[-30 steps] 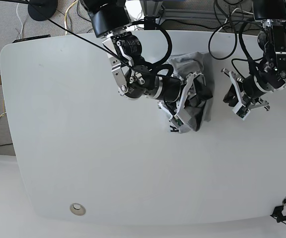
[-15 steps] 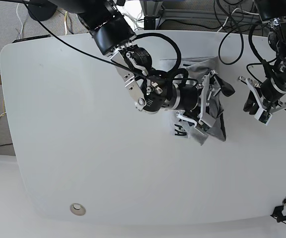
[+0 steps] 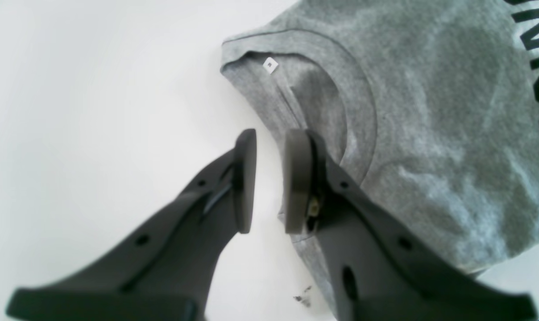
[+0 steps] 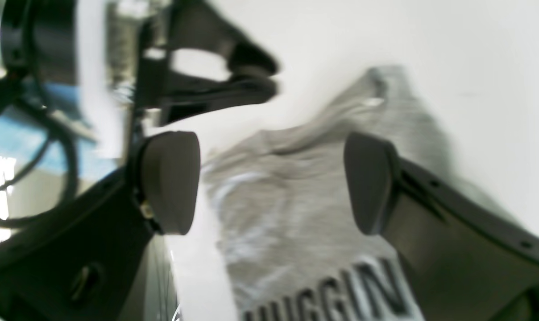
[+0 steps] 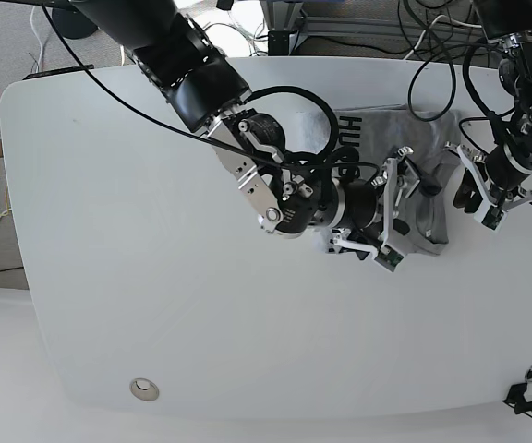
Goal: Fold the T-shirt properly
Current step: 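Grasp the folded bundle with both grippers and flip it over, then lower the folded shirt onto the table and open both grippers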
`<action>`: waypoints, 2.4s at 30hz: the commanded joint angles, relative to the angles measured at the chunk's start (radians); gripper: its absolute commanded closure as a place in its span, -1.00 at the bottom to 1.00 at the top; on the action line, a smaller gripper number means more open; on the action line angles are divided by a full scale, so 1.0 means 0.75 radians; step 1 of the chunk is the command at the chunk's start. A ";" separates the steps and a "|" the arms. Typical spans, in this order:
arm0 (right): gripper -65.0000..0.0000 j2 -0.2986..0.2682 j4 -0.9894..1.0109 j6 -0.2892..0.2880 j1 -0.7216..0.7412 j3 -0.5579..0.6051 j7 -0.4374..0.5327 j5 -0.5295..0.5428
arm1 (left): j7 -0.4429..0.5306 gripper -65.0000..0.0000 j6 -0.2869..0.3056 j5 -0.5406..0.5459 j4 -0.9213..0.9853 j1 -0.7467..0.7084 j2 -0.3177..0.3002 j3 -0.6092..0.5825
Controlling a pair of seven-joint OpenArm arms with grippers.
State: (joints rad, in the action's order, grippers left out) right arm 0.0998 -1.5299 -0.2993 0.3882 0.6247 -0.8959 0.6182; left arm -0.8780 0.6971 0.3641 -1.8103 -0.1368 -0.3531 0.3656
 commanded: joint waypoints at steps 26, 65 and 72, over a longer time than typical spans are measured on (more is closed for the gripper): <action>1.00 -0.183 0.601 -0.103 -0.087 -0.169 0.727 0.011 | 0.028 0.72 0.001 -0.255 0.328 0.032 0.099 -0.480; 1.00 -0.212 0.320 0.110 -0.097 -0.169 0.635 0.014 | 0.132 0.72 0.001 -0.378 0.031 -0.099 0.069 -0.339; 1.00 -0.281 0.408 0.110 -0.109 -0.169 0.731 0.014 | 0.141 0.72 0.001 -0.384 0.123 -0.046 0.093 -0.347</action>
State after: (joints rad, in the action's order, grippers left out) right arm -0.0994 -1.2072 -0.2096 0.2943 0.5030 -0.3702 0.6186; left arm -0.7853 0.7002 0.0727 -1.7271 -0.2058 -0.2714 0.1001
